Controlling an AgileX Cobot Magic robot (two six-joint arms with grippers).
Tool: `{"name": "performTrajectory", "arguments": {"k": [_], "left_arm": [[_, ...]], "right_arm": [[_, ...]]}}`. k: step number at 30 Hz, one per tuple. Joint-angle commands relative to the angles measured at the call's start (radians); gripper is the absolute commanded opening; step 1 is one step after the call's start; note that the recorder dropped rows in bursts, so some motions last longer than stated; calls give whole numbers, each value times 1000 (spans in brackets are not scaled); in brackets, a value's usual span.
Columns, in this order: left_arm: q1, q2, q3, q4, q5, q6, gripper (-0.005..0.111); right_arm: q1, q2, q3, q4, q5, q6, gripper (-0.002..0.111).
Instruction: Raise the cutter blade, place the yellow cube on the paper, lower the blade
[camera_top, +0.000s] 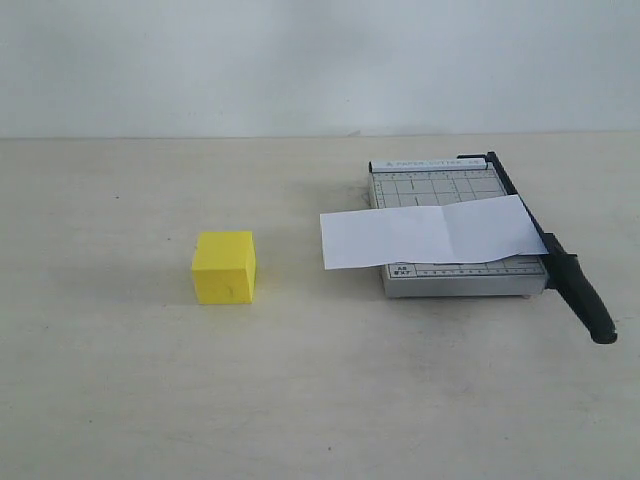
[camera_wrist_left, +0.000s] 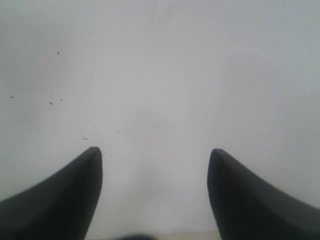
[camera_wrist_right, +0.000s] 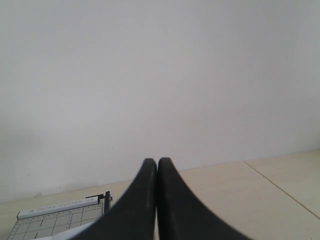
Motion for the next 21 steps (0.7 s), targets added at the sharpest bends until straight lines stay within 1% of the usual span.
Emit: {"name": "performTrajectory", "arguments": {"k": [1,3,5,7,9,14,15,16,19,21], "left_arm": [[-6,8,-4,-117,5,-13,59],[-6,8,-4,-214,-2,-9,59],[-6,8,-4,-253,-8,-9,59],[-6,8,-4,-253,-8,-9,59],[-6,8,-4,-265,-8,-9,59],[-6,8,-18,-280,6,23,59],[-6,8,-27,-280,6,26,59],[-6,8,-36,-280,6,26,59],[-6,8,-46,-280,9,30,59],[-6,8,-51,-280,13,30,59]], "right_arm": [[-5,-6,5,-4,-7,-6,0],[-5,-6,5,-4,-34,-6,0],[-5,-6,5,-2,-53,20,0],[-5,-6,5,4,-53,134,0],[-5,-6,5,4,-97,256,0],[-5,-6,5,6,-205,280,0],[-5,-6,5,13,-216,337,0],[-5,-6,5,14,-220,385,0],[-5,-6,5,16,-220,401,0],[-5,-6,5,16,-190,404,0]]}}
